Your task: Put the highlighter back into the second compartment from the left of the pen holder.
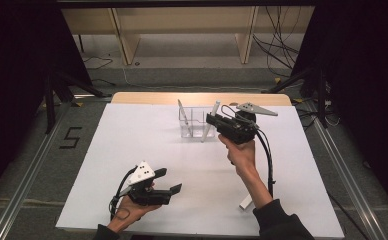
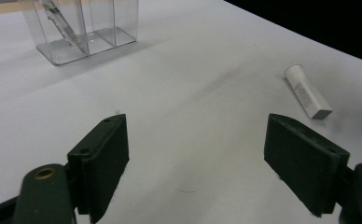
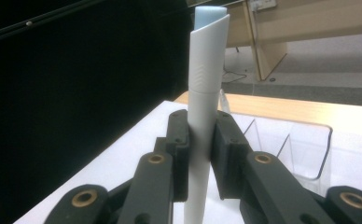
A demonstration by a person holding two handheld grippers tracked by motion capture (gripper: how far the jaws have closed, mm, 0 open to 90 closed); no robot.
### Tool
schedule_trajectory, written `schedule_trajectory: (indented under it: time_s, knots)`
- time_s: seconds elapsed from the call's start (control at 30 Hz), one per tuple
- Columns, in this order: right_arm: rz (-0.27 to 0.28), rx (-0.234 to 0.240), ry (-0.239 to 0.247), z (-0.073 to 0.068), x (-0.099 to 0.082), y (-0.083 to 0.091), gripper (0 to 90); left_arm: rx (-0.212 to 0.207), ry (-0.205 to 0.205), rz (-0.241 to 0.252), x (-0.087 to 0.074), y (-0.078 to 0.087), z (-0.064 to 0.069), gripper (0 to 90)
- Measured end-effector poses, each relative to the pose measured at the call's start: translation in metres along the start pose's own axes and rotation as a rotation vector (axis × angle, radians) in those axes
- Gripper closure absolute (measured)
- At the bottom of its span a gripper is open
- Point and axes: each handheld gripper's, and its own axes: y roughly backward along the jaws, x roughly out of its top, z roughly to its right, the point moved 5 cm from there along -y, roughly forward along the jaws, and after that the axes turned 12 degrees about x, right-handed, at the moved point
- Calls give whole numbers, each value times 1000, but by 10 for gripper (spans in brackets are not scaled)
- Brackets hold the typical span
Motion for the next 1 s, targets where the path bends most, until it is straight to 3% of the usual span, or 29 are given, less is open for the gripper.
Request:
schedule_trajectory:
  time_s: [0.17, 0.33, 0.63, 1.0]
  knots:
    - [-1, -19, 5, 7, 7, -9, 789, 2, 22, 5, -1, 2, -5, 209]
    - [3, -37, 1, 13, 11, -17, 789, 3, -3, -3, -4, 1, -2, 205]
    - [3, -79, 0, 26, 20, -27, 788, 13, 9, -4, -5, 2, -7, 204]
    - [19, -129, -14, 45, 32, -36, 788, 23, -11, -13, -8, 3, -8, 202]
